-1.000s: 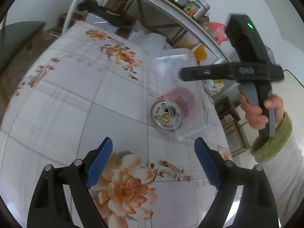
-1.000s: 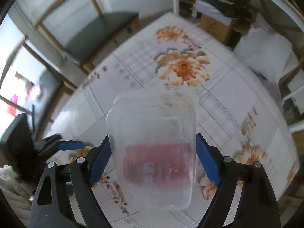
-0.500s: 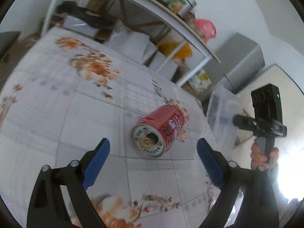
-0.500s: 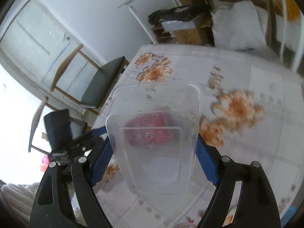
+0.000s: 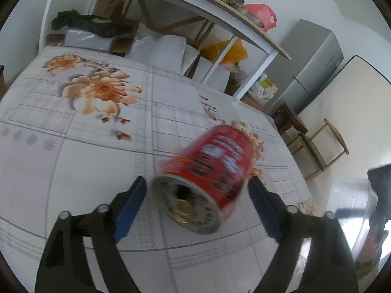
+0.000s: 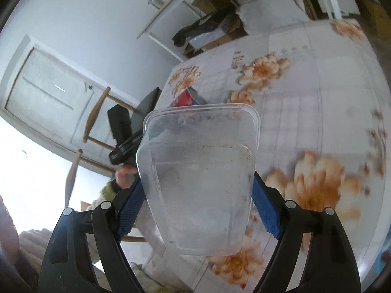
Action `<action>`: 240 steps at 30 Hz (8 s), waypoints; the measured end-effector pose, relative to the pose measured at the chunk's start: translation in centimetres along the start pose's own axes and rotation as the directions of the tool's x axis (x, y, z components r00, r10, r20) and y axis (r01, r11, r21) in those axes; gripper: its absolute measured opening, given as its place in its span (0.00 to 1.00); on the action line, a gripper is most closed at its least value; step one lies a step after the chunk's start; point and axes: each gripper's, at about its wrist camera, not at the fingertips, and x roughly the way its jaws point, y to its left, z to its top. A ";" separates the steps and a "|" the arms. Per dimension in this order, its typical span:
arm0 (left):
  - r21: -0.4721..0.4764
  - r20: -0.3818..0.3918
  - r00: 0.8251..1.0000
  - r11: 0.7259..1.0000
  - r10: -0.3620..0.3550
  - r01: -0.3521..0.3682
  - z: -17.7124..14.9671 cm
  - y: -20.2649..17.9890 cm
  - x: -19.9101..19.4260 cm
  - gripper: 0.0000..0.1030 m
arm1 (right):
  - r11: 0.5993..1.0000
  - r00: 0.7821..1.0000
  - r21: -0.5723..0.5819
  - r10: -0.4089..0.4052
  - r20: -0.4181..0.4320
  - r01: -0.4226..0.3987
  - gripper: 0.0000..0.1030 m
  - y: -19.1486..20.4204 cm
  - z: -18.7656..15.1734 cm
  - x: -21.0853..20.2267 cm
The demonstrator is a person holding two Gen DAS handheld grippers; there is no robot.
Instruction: Collect trash
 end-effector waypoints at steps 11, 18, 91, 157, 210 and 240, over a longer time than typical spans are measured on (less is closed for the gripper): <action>0.062 0.031 0.997 0.996 0.066 -0.068 -1.2 -3.0 -4.0 0.67 | 0.991 0.993 0.075 -0.113 0.030 0.111 0.76 -0.1 -3.4 -3.2; 0.164 -0.030 0.994 0.982 0.101 -0.094 -4.2 -7.3 -9.2 0.64 | 0.953 0.953 -0.013 -0.303 -0.003 0.303 0.76 2.2 -3.2 -1.6; 0.260 0.018 0.979 0.945 0.203 -0.201 -12.7 -16.9 -7.7 0.65 | 0.805 0.805 -0.014 -0.593 0.021 0.593 0.79 0.8 -8.5 0.5; 0.342 -0.662 0.743 0.843 -0.098 0.416 -18.8 -54.3 27.2 0.74 | 0.289 0.750 0.910 -0.520 0.409 -0.296 0.88 -42.3 -33.4 -22.2; 0.525 0.025 0.946 0.801 0.323 -0.288 -26.6 -38.2 -10.4 0.95 | 0.376 0.271 0.407 -0.917 0.292 0.832 0.92 0.9 -30.7 -19.2; 0.452 0.001 0.932 0.831 0.363 -0.324 -25.8 -36.3 -10.6 0.95 | 0.362 0.265 0.388 -0.922 0.282 0.848 0.92 1.0 -30.7 -18.6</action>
